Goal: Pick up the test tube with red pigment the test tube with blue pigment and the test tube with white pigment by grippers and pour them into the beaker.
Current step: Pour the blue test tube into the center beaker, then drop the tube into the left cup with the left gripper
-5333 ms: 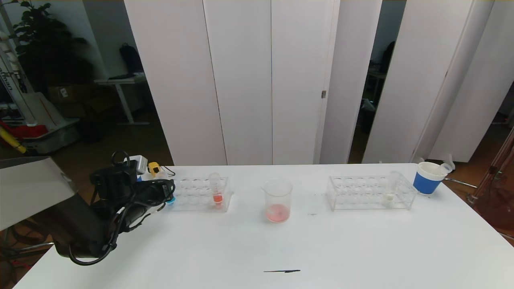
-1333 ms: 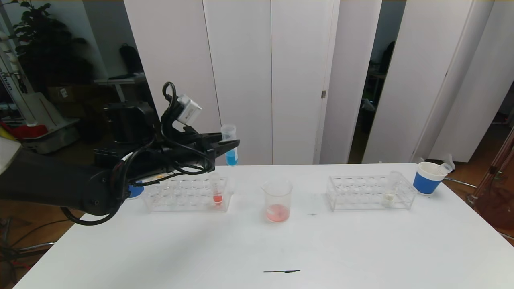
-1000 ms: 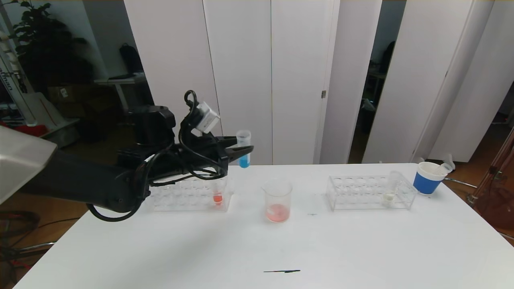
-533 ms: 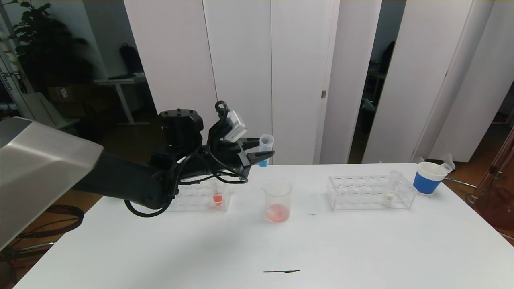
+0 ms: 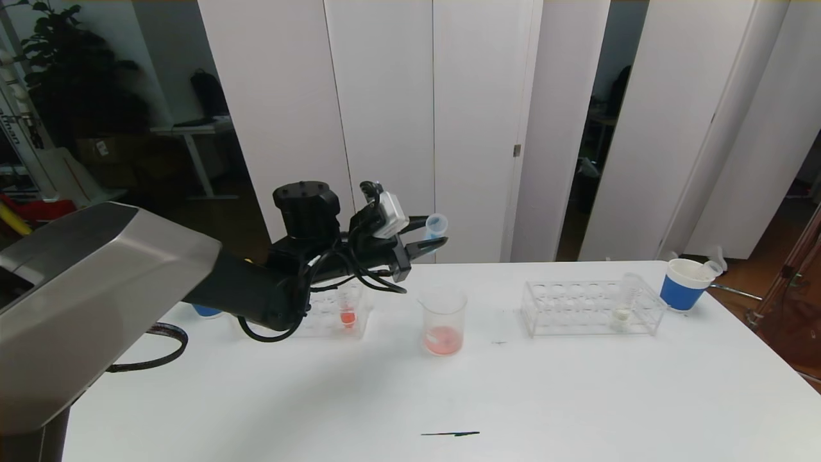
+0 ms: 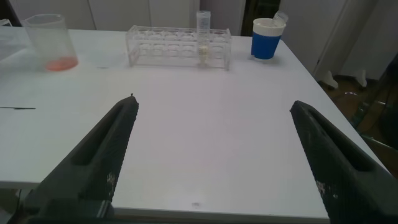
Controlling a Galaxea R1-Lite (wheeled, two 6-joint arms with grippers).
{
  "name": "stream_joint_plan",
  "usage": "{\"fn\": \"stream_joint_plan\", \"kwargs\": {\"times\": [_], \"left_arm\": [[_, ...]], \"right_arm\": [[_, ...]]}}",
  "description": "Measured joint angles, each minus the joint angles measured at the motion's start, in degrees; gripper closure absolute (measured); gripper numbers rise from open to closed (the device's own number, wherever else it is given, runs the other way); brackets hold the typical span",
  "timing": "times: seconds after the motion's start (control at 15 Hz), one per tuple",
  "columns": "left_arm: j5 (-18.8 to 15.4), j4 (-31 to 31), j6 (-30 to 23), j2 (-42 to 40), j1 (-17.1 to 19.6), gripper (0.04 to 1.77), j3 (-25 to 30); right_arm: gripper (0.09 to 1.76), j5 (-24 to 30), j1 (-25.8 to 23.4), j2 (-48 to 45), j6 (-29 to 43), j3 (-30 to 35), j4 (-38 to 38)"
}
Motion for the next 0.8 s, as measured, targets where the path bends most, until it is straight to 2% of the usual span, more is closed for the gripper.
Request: {"fn": "stream_joint_plan", "kwargs": {"times": [0.27,0.47,0.67,0.8], "left_arm": [[-0.4,-4.34,3.16,2.67,1.62,1.24,-0.59],[-3.15,-7.58,4.27,4.33,2.86,1.24,-0.37],[-3.22,-9.33,10.69,6.12,3.6,1.24,-0.22],[-3.24,-9.62,12.76,7.02,3.72,1.24,-0.22]], "right_arm": [[0.1,0.02,0.0,0.0,0.0,0.0,0.0],[0.1,0.02,0.0,0.0,0.0,0.0,-0.01],[0.1,0.0,0.0,0.0,0.0,0.0,0.0],[0.1,0.0,0.0,0.0,0.0,0.0,-0.01]]}}
